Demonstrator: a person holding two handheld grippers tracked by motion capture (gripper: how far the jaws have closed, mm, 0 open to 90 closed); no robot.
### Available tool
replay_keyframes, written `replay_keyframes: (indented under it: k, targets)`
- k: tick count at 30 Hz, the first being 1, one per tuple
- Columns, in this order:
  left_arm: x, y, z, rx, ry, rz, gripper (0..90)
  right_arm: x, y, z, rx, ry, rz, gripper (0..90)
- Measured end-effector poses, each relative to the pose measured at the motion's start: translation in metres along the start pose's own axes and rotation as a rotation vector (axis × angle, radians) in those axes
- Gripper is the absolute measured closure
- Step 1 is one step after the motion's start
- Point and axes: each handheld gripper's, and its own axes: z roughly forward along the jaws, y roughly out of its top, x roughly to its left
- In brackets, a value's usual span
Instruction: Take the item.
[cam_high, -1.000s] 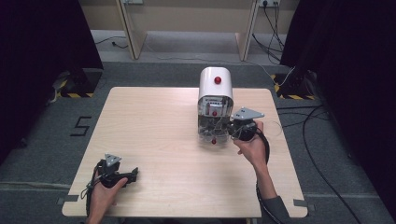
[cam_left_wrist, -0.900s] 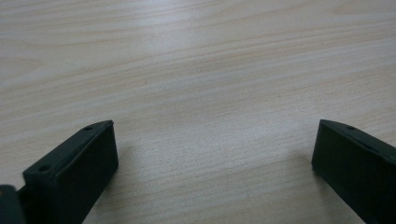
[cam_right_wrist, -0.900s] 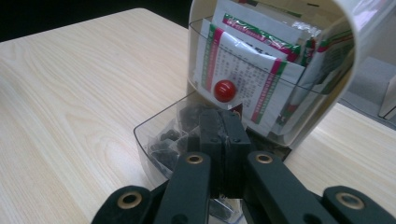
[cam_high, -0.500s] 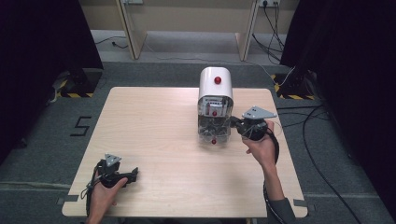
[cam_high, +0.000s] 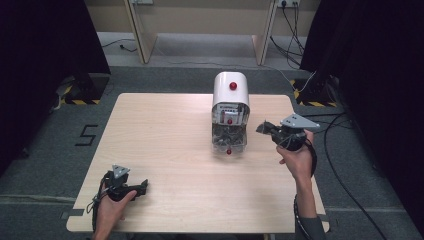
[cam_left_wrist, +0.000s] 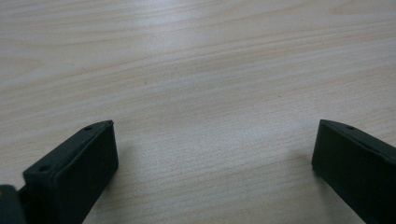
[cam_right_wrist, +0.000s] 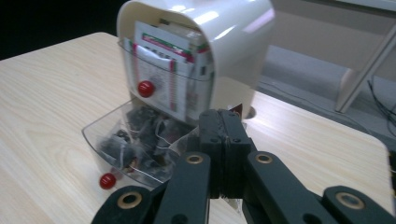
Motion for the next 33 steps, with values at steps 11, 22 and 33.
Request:
replay_keyframes:
  k: [11, 22, 33]
  targets:
    - [0.0, 0.0, 0.0, 0.0, 0.001, 0.0, 0.0, -0.025, -0.017, -0.024, -0.023, -0.074, 0.044, 90.0]
    - [0.0, 0.0, 0.0, 0.0, 0.002, 0.0, 0.0, -0.04, -0.031, -0.034, -0.05, -0.128, 0.072, 90.0]
    - [0.0, 0.0, 0.0, 0.0, 0.002, 0.001, 0.0, -0.056, -0.042, -0.039, -0.054, -0.176, 0.11, 90.0]
